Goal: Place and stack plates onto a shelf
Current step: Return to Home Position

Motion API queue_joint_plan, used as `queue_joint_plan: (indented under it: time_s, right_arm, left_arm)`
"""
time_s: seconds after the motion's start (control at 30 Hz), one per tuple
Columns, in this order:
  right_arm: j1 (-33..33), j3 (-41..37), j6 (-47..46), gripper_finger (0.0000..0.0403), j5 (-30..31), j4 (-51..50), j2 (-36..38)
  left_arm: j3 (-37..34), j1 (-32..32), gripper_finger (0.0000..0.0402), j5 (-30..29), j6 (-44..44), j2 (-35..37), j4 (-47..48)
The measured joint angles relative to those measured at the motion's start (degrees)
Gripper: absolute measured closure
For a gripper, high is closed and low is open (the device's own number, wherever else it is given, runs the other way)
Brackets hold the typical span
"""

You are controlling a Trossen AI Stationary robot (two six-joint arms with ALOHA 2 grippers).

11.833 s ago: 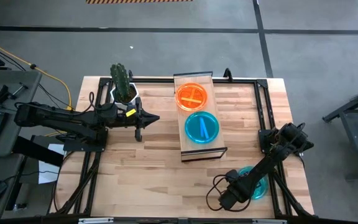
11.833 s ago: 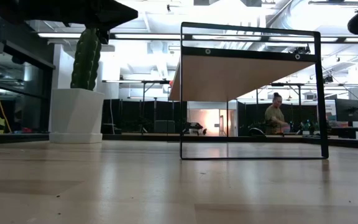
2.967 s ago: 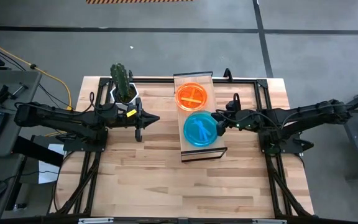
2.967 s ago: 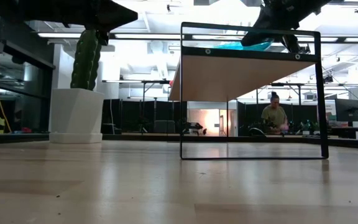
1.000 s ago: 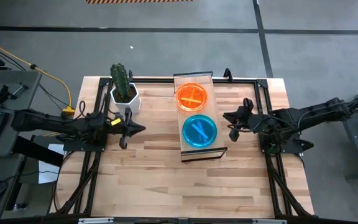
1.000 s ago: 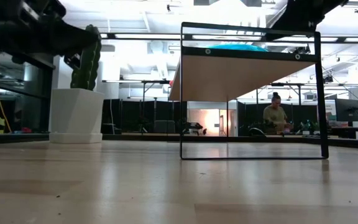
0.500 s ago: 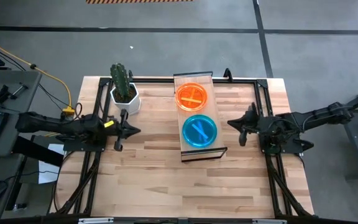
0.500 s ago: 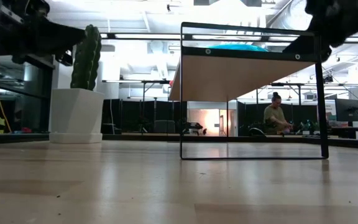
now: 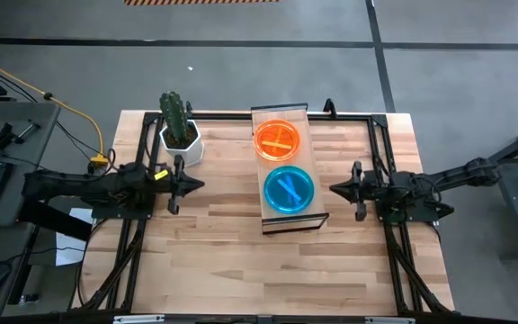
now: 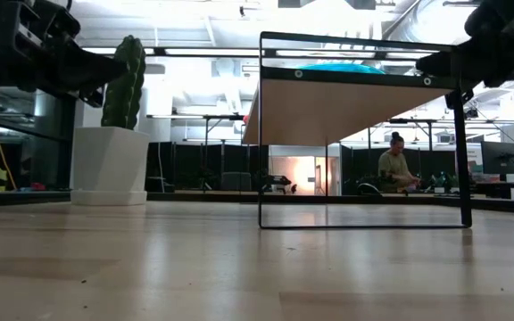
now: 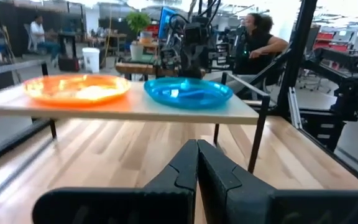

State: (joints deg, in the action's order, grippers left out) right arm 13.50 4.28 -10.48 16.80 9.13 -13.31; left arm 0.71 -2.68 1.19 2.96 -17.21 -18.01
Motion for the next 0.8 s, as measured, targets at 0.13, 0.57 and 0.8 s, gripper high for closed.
queue_joint_plan:
  time_s: [0.13,0.57,0.8]
  right_arm:
    - [0.0,-1.04,0.87,0.0403,-2.48,-0.28,1.0]
    - [0.0,-3.7,2.98,0.0403,-5.14,-5.0,4.22]
    - [-2.71,-3.72,9.09,0.0403,-4.72,-4.23,7.79]
  left_arm:
    - [0.0,0.07,0.0402,-0.02,3.15,-0.01,0.92]
    - [0.02,0.07,0.0402,-0.11,5.45,-0.01,1.71]
    - [0.02,0.07,0.0402,-0.13,5.44,-0.01,1.74]
